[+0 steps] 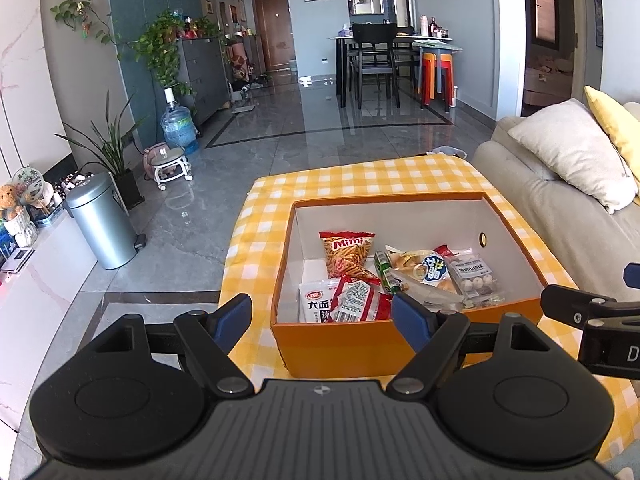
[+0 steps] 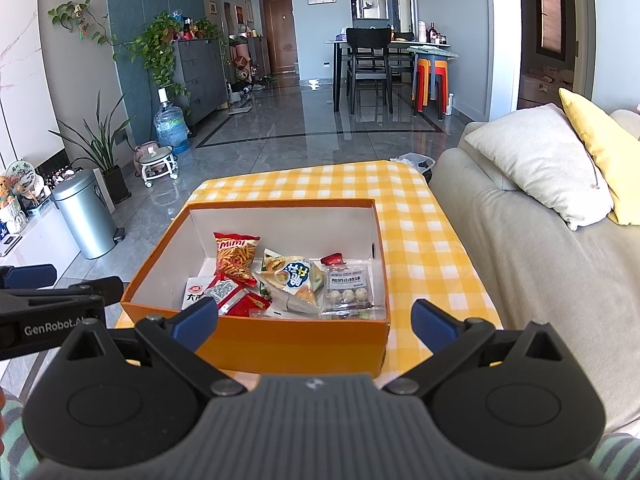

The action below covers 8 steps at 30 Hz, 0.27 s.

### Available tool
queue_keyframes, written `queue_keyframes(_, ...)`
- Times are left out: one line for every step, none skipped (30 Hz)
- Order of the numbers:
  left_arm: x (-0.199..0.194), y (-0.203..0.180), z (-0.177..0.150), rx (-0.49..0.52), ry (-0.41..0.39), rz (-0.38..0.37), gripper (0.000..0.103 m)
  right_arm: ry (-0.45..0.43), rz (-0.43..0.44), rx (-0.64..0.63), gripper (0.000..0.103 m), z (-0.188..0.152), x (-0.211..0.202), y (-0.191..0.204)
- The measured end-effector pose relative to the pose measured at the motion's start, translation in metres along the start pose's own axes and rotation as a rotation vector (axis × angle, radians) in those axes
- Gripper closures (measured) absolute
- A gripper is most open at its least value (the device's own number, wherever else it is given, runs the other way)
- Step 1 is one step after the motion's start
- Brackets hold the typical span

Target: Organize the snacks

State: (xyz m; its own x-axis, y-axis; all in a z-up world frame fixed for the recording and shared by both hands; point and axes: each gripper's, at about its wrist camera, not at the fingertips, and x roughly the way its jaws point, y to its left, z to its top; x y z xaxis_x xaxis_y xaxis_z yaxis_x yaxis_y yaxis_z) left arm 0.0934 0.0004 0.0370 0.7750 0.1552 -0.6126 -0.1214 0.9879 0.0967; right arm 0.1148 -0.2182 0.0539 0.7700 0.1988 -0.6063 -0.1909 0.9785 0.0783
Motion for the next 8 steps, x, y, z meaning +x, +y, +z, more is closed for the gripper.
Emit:
queue_keyframes(0.0001, -0.0005, -0.0001, 0.001, -0.001, 0.001, 0.010, 0.000, 0.000, 0.000, 0.004, 0.0000, 0.0000, 0.0000)
queue_keyframes(-0.0005, 0.0004, -0.0001, 0.003, -0.003, -0.001, 0.010, 0.000, 0.000, 0.000, 0.004, 0.0000, 0.0001, 0.0000)
queue_keyframes(-0.0008, 0.0005, -0.0002, 0.003, -0.005, -0.005, 0.010, 0.000, 0.000, 0.000, 0.004, 0.0000, 0.0000, -0.0001)
queue_keyframes(-0.0009, -0.0005, -0.0005, 0.002, -0.006, -0.008, 0.010, 0.000, 0.000, 0.000, 0.004, -0.0002, 0.0002, 0.0001)
queue_keyframes(-0.0017, -0.0004, -0.0005, 0.001, -0.009, -0.006, 0.010, 0.001, 0.000, 0.000, 0.004, 0.0000, 0.0001, -0.0001)
queue_keyframes(-0.0024, -0.0001, -0.0007, 0.002, -0.014, -0.002, 0.010, 0.001, 0.000, 0.000, 0.004, 0.0001, 0.0000, -0.0002)
queue_keyframes(-0.0026, -0.0007, -0.0009, 0.006, -0.017, 0.001, 0.010, 0.001, 0.000, 0.000, 0.004, -0.0002, 0.0001, 0.0000)
queue_keyframes(-0.0029, 0.0000, -0.0009, 0.008, -0.019, 0.004, 0.010, 0.001, 0.000, 0.000, 0.004, 0.0000, 0.0001, -0.0002)
